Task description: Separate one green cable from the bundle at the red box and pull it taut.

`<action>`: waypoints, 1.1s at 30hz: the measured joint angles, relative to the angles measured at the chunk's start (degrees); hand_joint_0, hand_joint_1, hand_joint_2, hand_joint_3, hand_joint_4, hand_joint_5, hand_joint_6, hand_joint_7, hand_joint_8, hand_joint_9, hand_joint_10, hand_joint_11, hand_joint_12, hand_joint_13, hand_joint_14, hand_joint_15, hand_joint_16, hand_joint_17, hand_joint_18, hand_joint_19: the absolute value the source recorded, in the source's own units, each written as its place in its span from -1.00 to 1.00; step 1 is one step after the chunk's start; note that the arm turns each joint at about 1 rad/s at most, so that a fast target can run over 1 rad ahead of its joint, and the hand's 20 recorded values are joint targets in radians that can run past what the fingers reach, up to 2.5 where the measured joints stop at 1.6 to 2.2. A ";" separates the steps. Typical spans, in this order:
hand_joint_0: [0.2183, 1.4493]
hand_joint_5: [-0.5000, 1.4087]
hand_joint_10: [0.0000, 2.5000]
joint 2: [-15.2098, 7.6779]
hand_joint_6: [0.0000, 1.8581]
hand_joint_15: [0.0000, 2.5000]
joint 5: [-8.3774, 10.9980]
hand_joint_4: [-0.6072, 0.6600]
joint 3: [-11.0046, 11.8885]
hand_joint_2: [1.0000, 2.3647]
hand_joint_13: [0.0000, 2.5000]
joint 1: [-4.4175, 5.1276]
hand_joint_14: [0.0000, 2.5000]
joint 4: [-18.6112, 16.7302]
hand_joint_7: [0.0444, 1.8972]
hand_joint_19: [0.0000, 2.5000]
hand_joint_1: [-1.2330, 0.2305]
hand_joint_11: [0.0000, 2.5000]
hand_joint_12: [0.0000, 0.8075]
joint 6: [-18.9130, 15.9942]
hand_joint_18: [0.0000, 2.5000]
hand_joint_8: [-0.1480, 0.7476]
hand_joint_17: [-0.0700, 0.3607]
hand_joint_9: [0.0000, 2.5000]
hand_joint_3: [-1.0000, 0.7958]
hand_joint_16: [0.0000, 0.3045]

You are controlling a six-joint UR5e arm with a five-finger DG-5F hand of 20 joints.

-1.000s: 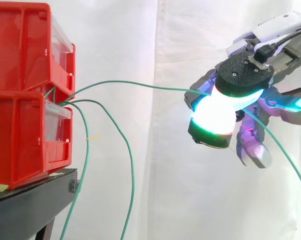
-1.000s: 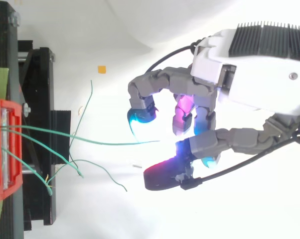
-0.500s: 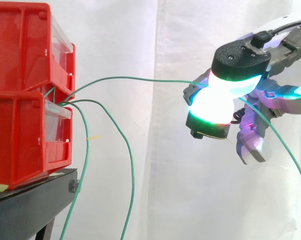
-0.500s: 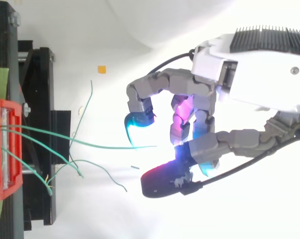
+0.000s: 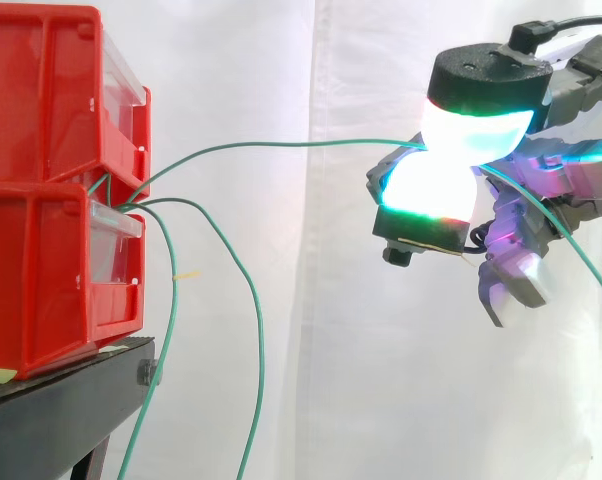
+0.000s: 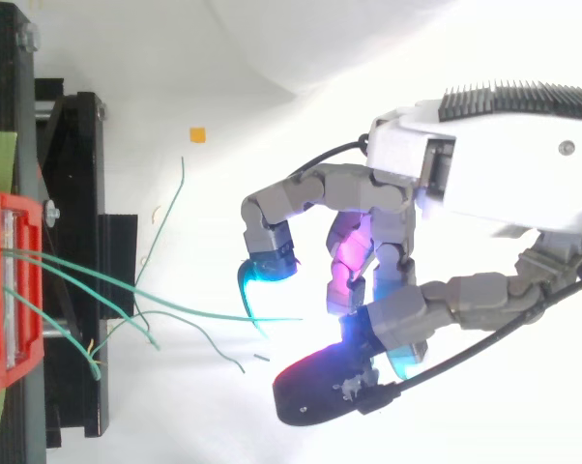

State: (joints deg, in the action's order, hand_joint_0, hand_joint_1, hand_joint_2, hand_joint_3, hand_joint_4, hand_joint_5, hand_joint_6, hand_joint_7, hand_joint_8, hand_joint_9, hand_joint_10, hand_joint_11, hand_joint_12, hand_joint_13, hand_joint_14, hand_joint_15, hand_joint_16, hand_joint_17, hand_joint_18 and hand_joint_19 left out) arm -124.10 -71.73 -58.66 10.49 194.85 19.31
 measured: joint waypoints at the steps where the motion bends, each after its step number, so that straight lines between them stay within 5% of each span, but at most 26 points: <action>1: -0.11 -0.33 -0.99 0.00 -0.46 -0.66 -0.03 0.14 0.01 -0.98 -0.09 0.00 -0.99 0.00 0.36 -0.57 -0.34 -0.73 -0.36 -0.07 -0.32 -0.37 -0.23 0.42 -0.25 -0.72; 14: -0.13 -0.34 -0.99 -0.01 -0.46 -0.66 -1.91 0.11 -0.01 -0.98 -0.08 -0.27 -0.99 0.09 0.36 -0.57 -0.33 -0.73 -0.36 -3.38 -0.31 -0.35 -0.22 0.41 -0.26 -0.72; 33: -0.21 -0.34 -0.99 0.00 -0.46 -0.65 -2.10 0.07 -0.01 -0.99 -0.06 -0.29 -0.99 0.03 0.36 -0.56 -0.29 -0.73 -0.37 -3.73 -0.28 -0.31 -0.22 0.41 -0.37 -0.71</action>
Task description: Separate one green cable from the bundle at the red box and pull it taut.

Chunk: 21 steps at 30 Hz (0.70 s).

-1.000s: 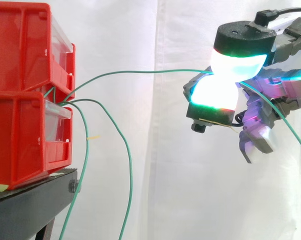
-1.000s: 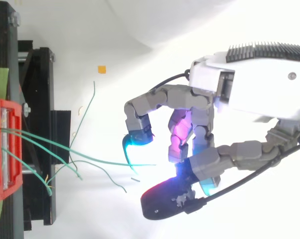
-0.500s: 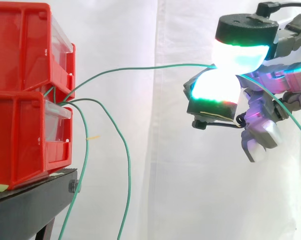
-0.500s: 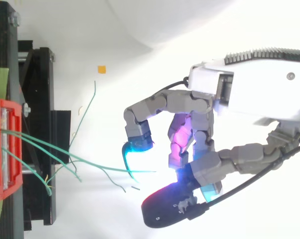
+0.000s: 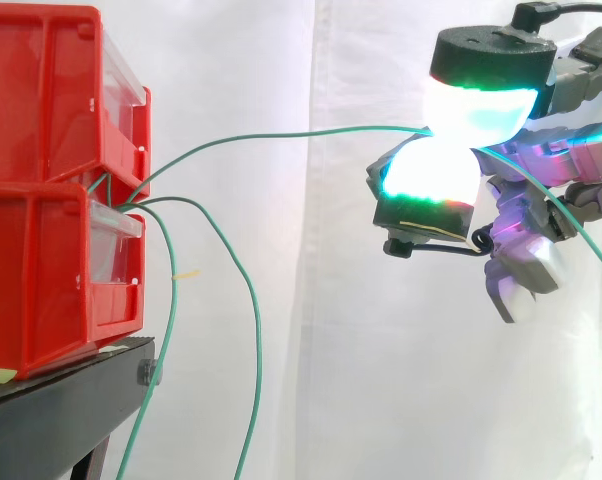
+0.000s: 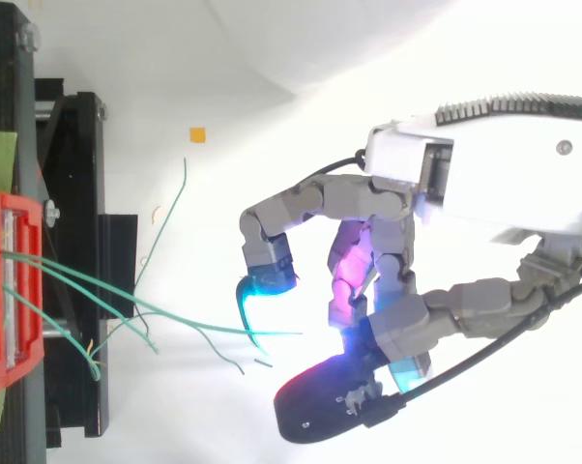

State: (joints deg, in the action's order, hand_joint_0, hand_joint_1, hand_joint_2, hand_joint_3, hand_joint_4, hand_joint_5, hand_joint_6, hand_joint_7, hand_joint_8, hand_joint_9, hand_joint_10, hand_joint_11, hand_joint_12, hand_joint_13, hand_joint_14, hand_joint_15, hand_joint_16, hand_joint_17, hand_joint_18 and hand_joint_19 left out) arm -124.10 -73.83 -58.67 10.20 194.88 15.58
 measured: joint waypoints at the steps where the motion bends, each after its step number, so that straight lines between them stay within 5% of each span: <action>1: -0.22 -0.34 -0.99 0.00 -0.46 -0.65 0.00 0.08 0.00 -0.99 -0.06 0.00 -0.99 -0.01 0.36 -0.56 -0.28 -0.73 -0.37 0.01 -0.28 -0.32 -0.22 0.41 -0.38 -0.71; 7: -0.53 -0.36 -0.99 0.00 -0.46 -0.66 0.00 0.18 -0.02 -1.00 -0.05 0.00 -0.99 -0.01 0.35 -0.58 -0.17 -0.74 -0.29 -0.01 -0.28 -0.24 -0.12 0.37 -0.44 -0.65; 21: -0.63 -0.35 -0.99 0.00 -0.46 -0.69 -0.09 0.18 -0.04 -1.00 -0.04 -0.08 -0.99 0.04 0.31 -0.61 0.16 -0.78 -0.24 -0.01 -0.25 -0.23 -0.05 0.40 -0.44 -0.61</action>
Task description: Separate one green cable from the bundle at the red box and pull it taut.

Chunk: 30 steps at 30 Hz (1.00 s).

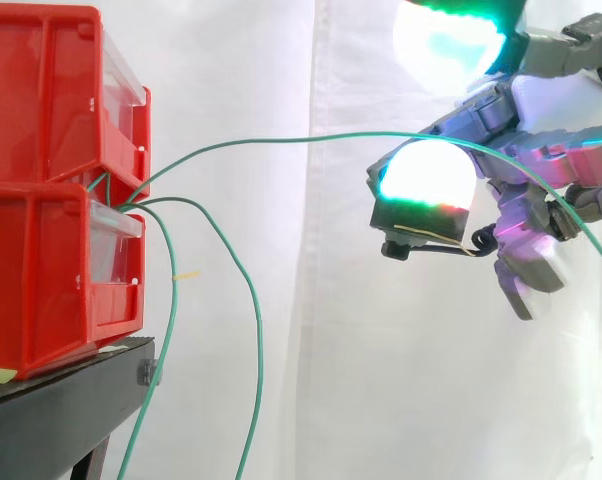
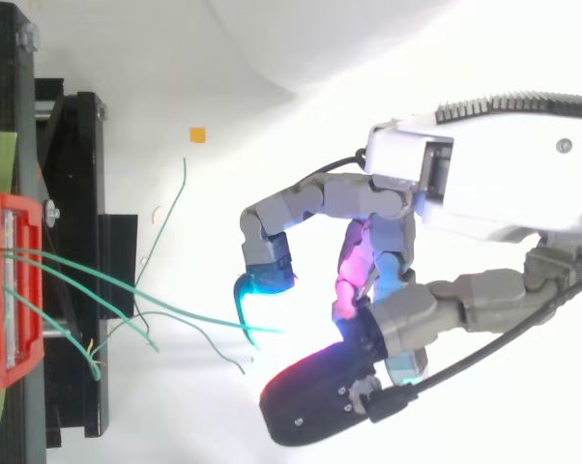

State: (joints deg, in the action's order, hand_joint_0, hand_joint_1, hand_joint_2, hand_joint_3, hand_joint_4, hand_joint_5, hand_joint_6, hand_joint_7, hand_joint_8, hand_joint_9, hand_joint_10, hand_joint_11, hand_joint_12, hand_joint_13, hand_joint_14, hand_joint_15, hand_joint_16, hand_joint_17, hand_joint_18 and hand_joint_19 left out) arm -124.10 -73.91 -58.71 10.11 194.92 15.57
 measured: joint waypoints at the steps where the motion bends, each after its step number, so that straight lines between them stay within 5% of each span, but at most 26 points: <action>1: -0.60 -0.35 -0.99 0.00 -0.46 -0.68 0.00 0.17 0.00 -1.00 -0.04 0.00 -0.99 0.01 0.30 -0.60 0.16 -0.77 -0.25 0.00 -0.26 -0.24 -0.07 0.40 -0.44 -0.62; 9: -0.17 -0.34 -0.99 0.00 -0.46 -0.66 -0.03 0.17 0.00 -0.99 -0.06 -0.02 -0.99 0.02 0.37 -0.57 -0.28 -0.70 -0.36 0.07 -0.32 -0.27 -0.22 0.42 -0.35 -0.71; 30: -0.07 -0.33 -0.99 0.00 -0.46 -0.64 -0.09 0.26 0.00 -0.97 -0.07 -0.02 -0.99 0.00 0.43 -0.54 -0.35 -0.66 -0.38 0.14 -0.34 -0.33 -0.27 0.46 -0.16 -0.74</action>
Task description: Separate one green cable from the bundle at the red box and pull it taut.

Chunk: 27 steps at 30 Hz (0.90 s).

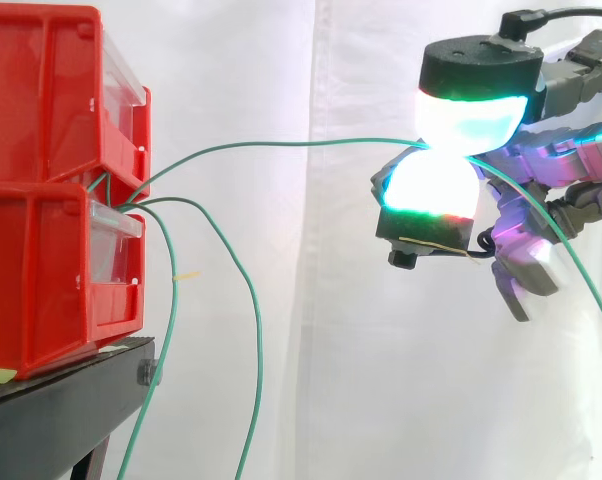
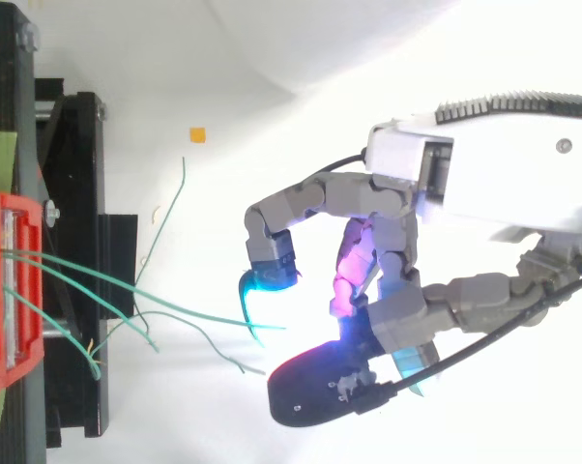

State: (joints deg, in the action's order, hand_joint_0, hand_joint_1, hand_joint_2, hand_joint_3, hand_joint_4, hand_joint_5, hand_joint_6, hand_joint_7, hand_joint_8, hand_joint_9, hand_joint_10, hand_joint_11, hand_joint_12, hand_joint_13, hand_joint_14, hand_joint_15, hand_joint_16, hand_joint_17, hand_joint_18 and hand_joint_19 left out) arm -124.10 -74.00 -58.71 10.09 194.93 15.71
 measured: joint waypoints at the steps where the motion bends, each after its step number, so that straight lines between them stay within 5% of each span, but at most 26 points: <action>1: -0.07 -0.33 -0.99 0.00 -0.46 -0.64 0.00 0.26 0.00 -0.97 -0.07 0.01 -0.99 -0.02 0.43 -0.54 -0.35 -0.67 -0.38 -0.02 -0.34 -0.34 -0.27 0.46 -0.15 -0.74; 18: -0.08 -0.33 -0.99 0.00 -0.46 -0.64 -0.35 0.24 -0.01 -0.97 -0.06 -0.05 -0.99 0.30 0.42 -0.55 -0.37 -0.68 -0.41 -0.30 -0.34 -0.34 -0.27 0.46 -0.08 -0.75; 27: -0.09 -0.33 -0.99 0.00 -0.46 -0.64 -5.81 0.22 -0.07 -0.97 -0.05 -0.99 -0.99 5.93 0.43 -0.55 -0.37 -0.67 -0.40 -0.68 -0.34 -0.33 -0.27 0.47 -0.07 -0.75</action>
State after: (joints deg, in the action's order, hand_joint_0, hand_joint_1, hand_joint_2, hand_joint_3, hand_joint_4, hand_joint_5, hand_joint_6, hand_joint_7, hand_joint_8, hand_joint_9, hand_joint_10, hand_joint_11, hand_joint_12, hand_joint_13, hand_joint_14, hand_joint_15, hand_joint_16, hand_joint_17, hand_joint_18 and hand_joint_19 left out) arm -124.10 -79.81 -58.78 9.10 200.86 15.03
